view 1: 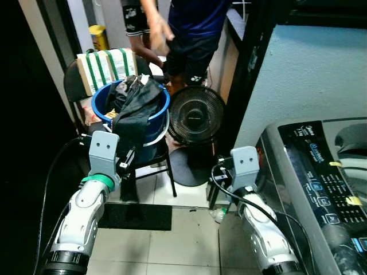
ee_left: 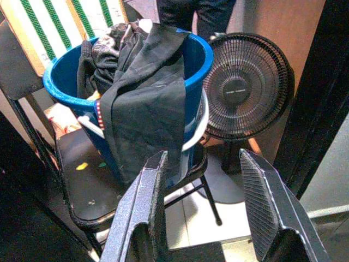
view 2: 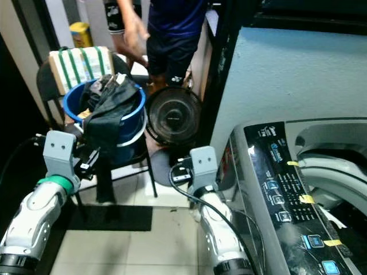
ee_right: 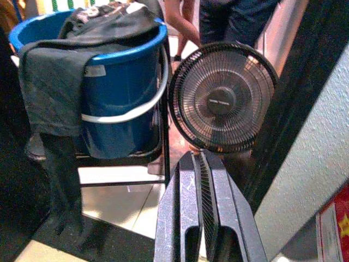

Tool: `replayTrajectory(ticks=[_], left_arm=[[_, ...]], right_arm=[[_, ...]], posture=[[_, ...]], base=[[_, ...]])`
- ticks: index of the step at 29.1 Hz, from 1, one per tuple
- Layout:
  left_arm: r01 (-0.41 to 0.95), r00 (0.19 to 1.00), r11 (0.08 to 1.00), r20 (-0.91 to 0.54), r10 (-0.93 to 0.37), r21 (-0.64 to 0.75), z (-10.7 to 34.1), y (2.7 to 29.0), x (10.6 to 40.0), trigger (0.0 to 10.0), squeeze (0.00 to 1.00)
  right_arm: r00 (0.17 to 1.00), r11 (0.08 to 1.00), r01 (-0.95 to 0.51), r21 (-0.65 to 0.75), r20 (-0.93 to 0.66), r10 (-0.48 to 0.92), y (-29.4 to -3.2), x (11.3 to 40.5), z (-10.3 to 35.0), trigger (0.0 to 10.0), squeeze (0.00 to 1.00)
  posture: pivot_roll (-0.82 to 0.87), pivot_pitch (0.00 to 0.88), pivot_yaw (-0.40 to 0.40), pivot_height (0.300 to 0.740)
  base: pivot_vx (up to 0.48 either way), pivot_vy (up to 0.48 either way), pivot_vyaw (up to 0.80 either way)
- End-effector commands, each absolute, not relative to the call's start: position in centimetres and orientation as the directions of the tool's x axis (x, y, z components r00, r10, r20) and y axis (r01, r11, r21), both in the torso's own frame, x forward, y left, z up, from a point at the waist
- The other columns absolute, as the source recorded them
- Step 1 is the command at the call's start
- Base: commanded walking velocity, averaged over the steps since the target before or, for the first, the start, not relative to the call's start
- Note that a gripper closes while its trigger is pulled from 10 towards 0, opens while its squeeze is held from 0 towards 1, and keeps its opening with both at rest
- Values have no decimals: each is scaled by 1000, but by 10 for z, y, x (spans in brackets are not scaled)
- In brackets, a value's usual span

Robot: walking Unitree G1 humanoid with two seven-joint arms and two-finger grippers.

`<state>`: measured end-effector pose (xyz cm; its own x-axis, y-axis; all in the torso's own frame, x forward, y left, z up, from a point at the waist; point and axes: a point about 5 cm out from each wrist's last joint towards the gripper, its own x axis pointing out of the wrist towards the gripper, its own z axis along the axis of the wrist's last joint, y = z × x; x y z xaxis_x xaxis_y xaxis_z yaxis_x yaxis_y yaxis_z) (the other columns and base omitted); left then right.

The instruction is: Clothes washing

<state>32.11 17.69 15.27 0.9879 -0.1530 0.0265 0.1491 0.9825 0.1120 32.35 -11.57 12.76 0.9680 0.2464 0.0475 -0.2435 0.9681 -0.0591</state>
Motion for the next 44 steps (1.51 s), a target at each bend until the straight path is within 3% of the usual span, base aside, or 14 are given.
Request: replayTrajectory(ticks=[1,11,26,36,44], left_arm=[[143,989,983,11,-146,114,148,177,318,10000,0],[124,992,987,3,-125,102,139,170,317,10000,0],[117,993,990,-7,-116,79,137,173,319,10000,0],[119,993,988,-8,-119,94,135,170,314,10000,0],[116,988,987,-112,-103,114,115,178,306,10000,0]], right_arm=[[969,968,-246,-56,8,247,-117,324,121,10000,0],[962,961,-271,-62,5,272,-115,326,123,10000,0],[960,958,-276,-76,20,278,-113,328,129,10000,0],[952,949,-304,-85,-66,299,-114,324,113,10000,0],[949,946,-315,-77,-58,311,-106,331,117,10000,0]], posture=[[66,9,6,740],[54,2,-22,740],[24,10,6,740],[62,13,-26,740],[65,0,-24,740]], base=[[0,0,0],[0,0,0],[0,0,0],[0,0,0],[0,0,0]])
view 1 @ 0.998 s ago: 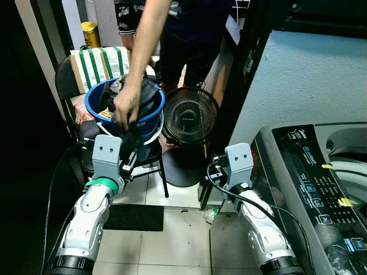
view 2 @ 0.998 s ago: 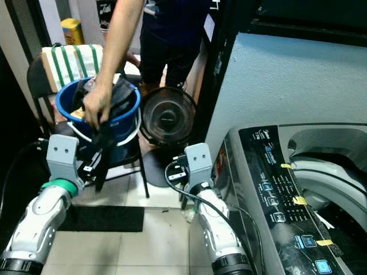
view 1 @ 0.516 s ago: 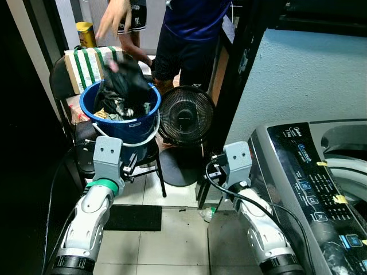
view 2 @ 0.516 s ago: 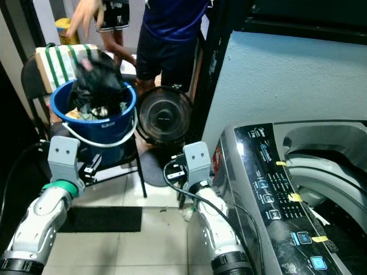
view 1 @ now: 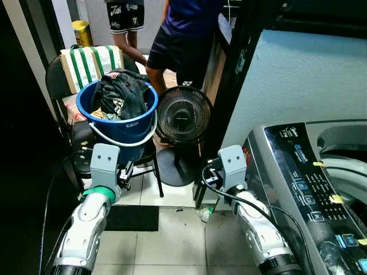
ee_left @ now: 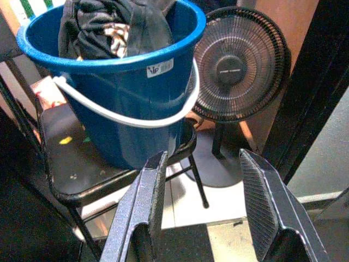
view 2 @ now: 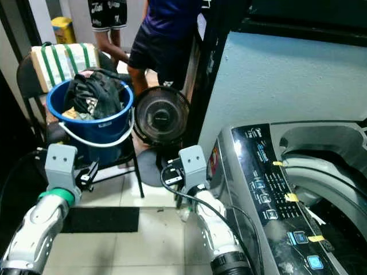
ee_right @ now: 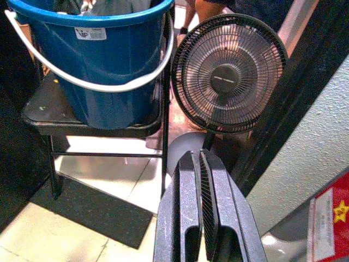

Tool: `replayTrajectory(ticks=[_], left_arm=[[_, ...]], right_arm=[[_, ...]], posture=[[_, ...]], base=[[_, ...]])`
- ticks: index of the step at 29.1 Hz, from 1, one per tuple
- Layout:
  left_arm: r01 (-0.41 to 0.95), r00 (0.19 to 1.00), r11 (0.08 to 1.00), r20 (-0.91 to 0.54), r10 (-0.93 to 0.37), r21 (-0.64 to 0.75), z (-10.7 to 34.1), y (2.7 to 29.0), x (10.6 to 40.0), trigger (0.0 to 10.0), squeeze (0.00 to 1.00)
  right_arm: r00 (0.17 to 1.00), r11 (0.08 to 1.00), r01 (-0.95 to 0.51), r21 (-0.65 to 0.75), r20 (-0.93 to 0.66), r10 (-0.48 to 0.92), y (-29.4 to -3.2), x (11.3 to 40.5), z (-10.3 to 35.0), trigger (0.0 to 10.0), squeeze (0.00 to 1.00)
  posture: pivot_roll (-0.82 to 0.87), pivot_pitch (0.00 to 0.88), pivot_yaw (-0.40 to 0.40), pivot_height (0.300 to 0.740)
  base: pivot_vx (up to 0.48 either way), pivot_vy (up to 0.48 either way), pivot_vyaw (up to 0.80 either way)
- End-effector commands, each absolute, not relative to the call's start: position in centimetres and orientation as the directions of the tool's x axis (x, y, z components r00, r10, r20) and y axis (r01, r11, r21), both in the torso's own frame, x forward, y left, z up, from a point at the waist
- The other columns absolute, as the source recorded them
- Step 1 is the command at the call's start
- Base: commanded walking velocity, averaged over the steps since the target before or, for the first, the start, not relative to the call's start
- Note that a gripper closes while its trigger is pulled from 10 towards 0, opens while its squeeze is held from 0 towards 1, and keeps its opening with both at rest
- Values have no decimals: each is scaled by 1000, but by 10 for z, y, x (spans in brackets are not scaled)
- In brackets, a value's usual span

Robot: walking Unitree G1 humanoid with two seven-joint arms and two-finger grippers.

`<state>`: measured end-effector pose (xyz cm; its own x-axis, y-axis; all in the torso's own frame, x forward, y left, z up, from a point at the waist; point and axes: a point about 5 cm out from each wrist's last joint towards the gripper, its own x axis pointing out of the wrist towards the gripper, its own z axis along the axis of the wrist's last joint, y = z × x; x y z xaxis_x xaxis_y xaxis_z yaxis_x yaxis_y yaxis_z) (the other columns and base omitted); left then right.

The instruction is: Clothes washing

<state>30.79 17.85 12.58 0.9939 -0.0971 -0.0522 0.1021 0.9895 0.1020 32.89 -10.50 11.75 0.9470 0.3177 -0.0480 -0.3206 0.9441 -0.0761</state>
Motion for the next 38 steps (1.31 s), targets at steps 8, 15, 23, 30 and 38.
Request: replayTrajectory(ticks=[8,15,23,30,38], left_arm=[[88,989,986,-133,-69,139,111,180,316,10000,0],[5,996,994,-90,5,112,117,189,315,10000,0],[-23,997,996,-70,30,91,120,196,315,10000,0],[-6,998,998,-68,11,68,117,184,315,10000,0],[23,999,999,-47,-21,27,116,175,312,10000,0]], right_arm=[[948,947,-316,-55,-45,314,-104,333,122,10000,0],[937,937,-348,-31,-44,347,-94,330,118,10000,0],[888,887,-459,-47,-5,460,-73,324,125,10000,0],[840,837,-543,-70,-26,542,-60,309,118,10000,0],[808,795,-588,-150,-67,586,-51,299,112,10000,0]], posture=[[39,0,-24,740],[57,0,-49,740],[46,0,-52,740],[24,0,-53,740],[12,0,-31,740]], base=[[0,0,0],[0,0,0],[0,0,0],[0,0,0],[0,0,0]])
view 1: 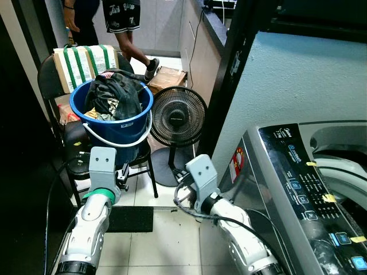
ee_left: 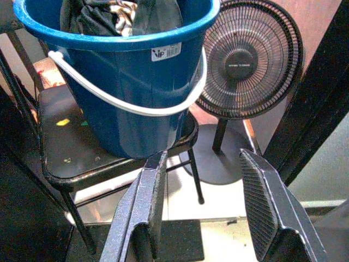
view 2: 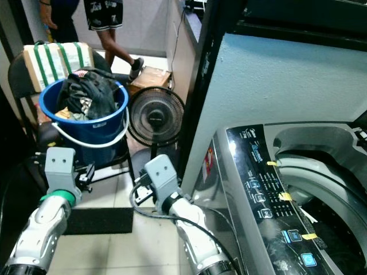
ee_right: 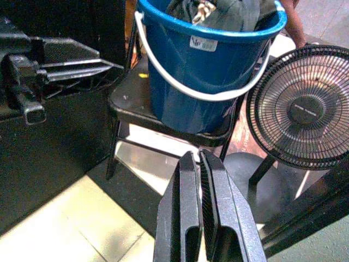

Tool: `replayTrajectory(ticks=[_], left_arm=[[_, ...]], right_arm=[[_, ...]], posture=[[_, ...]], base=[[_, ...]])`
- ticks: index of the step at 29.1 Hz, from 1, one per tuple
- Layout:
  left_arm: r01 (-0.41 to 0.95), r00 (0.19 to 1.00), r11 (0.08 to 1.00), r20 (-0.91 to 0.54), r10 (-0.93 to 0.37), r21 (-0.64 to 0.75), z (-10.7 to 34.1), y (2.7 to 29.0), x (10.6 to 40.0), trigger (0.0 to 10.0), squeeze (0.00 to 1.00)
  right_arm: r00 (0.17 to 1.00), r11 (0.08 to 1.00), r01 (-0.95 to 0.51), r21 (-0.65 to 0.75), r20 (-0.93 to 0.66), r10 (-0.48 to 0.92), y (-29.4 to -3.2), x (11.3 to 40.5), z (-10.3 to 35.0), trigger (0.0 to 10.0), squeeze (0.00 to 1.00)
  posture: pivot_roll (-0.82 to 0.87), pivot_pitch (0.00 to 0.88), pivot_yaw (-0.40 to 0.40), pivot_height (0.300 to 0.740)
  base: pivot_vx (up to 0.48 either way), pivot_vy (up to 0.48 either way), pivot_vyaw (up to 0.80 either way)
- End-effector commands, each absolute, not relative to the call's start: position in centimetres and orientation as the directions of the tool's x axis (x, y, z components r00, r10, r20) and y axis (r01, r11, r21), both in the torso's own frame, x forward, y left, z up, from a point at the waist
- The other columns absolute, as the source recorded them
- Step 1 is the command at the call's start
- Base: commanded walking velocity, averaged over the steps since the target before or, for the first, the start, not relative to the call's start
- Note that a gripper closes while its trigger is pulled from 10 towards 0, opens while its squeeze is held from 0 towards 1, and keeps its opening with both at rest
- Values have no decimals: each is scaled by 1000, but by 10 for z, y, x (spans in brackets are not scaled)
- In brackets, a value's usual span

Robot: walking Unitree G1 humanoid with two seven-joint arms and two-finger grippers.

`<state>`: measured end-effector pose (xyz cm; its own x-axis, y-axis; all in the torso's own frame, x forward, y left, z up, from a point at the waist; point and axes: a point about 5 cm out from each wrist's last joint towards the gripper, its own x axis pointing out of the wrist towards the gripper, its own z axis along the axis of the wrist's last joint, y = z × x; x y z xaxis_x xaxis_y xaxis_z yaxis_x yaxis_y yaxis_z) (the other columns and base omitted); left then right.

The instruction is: Clothes washing

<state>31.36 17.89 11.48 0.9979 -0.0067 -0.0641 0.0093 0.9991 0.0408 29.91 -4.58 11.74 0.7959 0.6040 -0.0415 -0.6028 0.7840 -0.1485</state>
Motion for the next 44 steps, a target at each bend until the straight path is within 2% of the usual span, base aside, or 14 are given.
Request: replayTrajectory(ticks=[1,3,4,5,7,8,9,11,12,16,28,32,36,44], left_arm=[[29,999,999,-33,-28,19,118,174,312,10000,0],[31,1000,999,-1,-31,12,122,173,313,10000,0],[-5,999,1000,38,5,-21,129,178,314,10000,0],[-5,999,1000,38,5,-21,129,178,314,10000,0],[-10,998,999,55,12,-47,134,180,314,10000,0],[-10,998,999,55,12,-47,134,180,314,10000,0],[11,998,999,57,-8,-37,137,178,313,10000,0],[51,997,999,54,-51,1,141,174,311,10000,0],[77,995,997,68,-78,20,144,171,311,10000,0],[65,995,998,79,-65,-9,147,168,311,10000,0],[97,991,994,94,-92,-56,152,155,307,10000,0],[134,981,991,145,-129,-23,163,149,311,10000,0],[113,974,993,196,-114,12,180,146,318,10000,0],[96,964,995,252,-84,-35,198,149,323,10000,0]], right_arm=[[826,814,-563,-144,-64,560,-53,301,113,10000,0],[875,867,-483,-122,-43,481,-62,308,115,10000,0],[970,970,-241,10,-5,241,-96,324,120,10000,0],[970,970,-241,10,-5,241,-96,324,120,10000,0],[995,994,-98,48,10,98,-125,330,121,10000,0],[995,994,-98,48,10,98,-125,330,121,10000,0],[996,994,-87,68,43,84,-137,332,126,10000,0],[986,986,-136,92,108,126,-147,334,139,10000,0],[970,974,-215,73,135,204,-144,336,147,10000,0],[940,947,-321,19,131,316,-133,338,153,10000,0],[914,922,-387,24,142,380,-127,340,159,10000,0],[889,898,-435,65,192,417,-121,338,169,10000,0],[871,884,-455,103,259,418,-121,336,186,10000,0],[817,855,-518,-1,296,495,-115,334,197,10000,0]], posture=[[12,0,-31,740],[14,0,-32,740],[20,0,-30,740],[20,0,-30,740],[34,5,-31,740],[34,5,-31,740],[34,5,-31,740],[46,12,-41,740],[45,16,-50,740],[41,23,-59,740],[58,22,-72,740],[28,0,-63,740],[19,0,-58,740],[21,0,-68,740]], base=[[0,0,0],[0,0,0],[0,0,0],[0,0,0],[0,0,0],[0,0,0],[0,0,0],[0,0,0],[0,0,0],[0,0,0],[0,0,0],[0,0,0],[0,0,0],[168,0,0]])
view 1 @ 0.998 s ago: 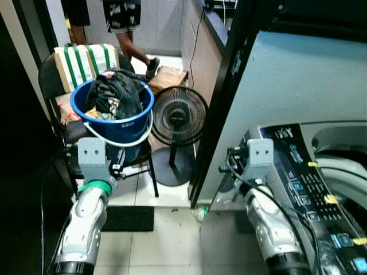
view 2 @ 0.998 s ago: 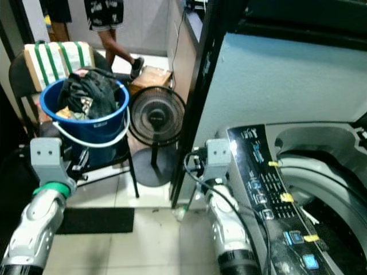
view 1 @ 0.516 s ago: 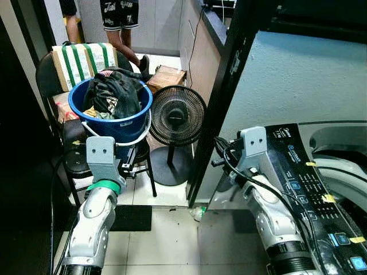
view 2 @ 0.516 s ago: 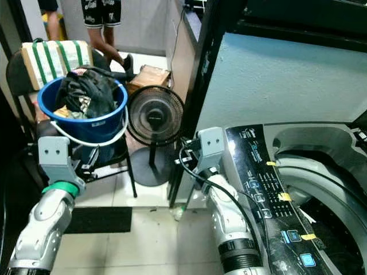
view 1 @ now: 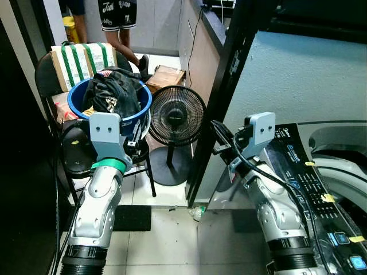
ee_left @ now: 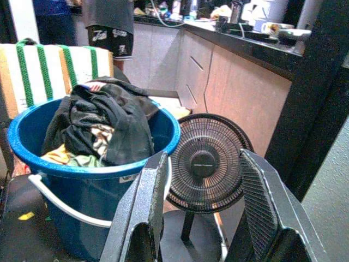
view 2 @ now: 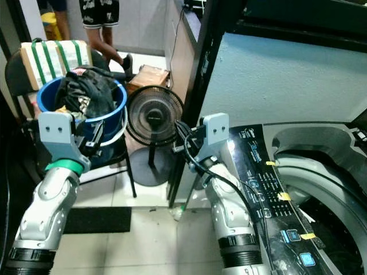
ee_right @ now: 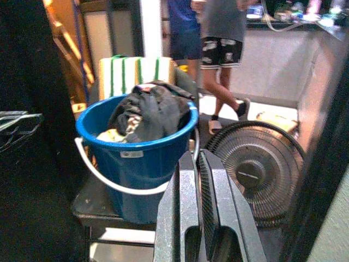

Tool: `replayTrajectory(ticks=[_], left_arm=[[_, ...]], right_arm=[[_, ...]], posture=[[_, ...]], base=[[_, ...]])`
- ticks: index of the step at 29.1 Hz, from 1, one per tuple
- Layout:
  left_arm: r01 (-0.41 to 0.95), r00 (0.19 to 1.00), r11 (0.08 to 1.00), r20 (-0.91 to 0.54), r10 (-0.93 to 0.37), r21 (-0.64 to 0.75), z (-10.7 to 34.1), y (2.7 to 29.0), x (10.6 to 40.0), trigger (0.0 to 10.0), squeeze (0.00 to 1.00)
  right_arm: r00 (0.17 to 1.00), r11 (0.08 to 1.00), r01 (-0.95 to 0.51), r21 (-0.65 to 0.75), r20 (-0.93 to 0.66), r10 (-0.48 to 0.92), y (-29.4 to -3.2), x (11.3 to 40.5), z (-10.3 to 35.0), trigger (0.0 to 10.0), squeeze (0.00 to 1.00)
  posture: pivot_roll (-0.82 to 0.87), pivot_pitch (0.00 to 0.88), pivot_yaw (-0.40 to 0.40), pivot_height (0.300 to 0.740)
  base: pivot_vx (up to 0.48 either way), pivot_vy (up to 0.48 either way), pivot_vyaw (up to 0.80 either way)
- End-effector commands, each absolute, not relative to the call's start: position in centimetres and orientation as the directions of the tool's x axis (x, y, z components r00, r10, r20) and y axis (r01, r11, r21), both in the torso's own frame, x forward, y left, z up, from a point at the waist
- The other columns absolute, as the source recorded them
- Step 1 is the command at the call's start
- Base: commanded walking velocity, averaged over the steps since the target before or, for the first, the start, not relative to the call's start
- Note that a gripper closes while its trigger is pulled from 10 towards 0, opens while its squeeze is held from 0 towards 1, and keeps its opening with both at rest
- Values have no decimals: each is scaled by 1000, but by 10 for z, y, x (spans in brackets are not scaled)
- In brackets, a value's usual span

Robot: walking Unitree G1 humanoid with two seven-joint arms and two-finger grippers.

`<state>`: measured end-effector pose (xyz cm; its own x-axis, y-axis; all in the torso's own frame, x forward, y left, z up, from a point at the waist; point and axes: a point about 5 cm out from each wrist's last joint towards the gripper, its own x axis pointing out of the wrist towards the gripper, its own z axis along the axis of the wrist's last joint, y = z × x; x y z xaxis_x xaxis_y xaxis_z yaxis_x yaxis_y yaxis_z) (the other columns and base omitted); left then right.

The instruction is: Clothes washing

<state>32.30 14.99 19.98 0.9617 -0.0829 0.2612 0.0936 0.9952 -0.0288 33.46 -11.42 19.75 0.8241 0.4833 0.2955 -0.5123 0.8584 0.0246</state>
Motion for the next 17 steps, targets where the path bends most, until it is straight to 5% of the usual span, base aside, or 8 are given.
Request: replayTrajectory(ticks=[1,10,17], left_arm=[[98,963,995,254,-86,-35,199,148,322,10000,0],[102,962,994,260,-90,-32,201,147,322,10000,0],[105,961,994,256,-105,15,199,148,321,10000,0]], right_arm=[[802,846,-533,-23,304,513,-112,333,199,10000,0],[769,823,-561,-86,313,557,-108,331,202,10000,0],[787,830,-552,-78,282,549,-109,332,197,10000,0]], posture=[[19,0,-68,740],[21,0,-69,740],[39,0,-71,740]], base=[[405,0,800],[425,0,764],[439,0,0]])
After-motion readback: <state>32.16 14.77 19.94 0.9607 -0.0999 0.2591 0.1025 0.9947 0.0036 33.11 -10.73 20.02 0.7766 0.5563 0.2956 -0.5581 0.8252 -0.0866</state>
